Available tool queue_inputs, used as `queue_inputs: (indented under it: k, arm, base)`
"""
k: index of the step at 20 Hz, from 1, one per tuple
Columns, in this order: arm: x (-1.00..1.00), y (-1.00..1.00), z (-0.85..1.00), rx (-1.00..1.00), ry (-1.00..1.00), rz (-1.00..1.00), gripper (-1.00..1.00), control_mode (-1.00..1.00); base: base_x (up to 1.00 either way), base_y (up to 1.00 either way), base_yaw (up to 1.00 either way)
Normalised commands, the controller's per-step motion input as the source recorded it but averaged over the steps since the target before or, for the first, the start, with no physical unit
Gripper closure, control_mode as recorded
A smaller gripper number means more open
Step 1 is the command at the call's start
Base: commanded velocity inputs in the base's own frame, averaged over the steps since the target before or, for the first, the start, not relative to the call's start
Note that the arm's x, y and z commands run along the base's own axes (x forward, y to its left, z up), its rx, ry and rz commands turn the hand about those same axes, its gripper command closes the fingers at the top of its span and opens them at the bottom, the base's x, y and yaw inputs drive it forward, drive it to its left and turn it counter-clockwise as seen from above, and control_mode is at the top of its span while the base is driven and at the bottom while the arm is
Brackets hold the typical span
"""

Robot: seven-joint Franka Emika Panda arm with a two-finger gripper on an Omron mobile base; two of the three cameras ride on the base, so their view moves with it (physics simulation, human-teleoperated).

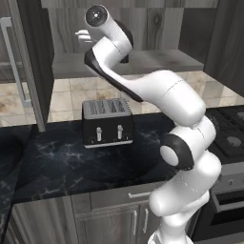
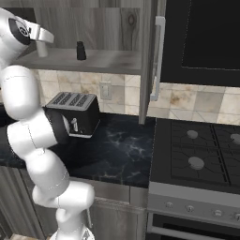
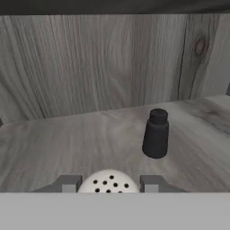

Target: Move the shaker and shaker from the cabinet to the dining counter.

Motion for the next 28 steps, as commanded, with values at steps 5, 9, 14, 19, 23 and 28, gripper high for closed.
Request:
queue_inputs:
  k: [5, 9, 14, 19, 23, 28]
  arm:
    - [-1.00, -0.57, 0.54, 0.02, -0.04, 0.01, 1.00, -1.00]
    - [-1.00, -0.78, 0.15, 0.04, 0.00, 0.04, 1.00, -1.00]
    - [-1.00, -0.82, -0.01, 0.03, 0.03, 0.03, 1.00, -1.00]
    - [-1.00, -0.68, -0.26, 0.00, 0.10, 0.03, 1.00, -1.00]
    - [-1.00, -0.53, -0.49, 0.00, 0.11, 0.05, 1.00, -1.00]
    - [-0.98, -0.24, -0.39, 0.00, 0.14, 0.04, 1.00, -1.00]
  base:
    - [0.00, 0.00, 0.00]
    - [0.00, 0.00, 0.00]
    - [0.00, 0.00, 0.00]
    - [0.00, 0.00, 0.00]
    - [0.00, 0.00, 0.00]
    - [0.00, 0.00, 0.00]
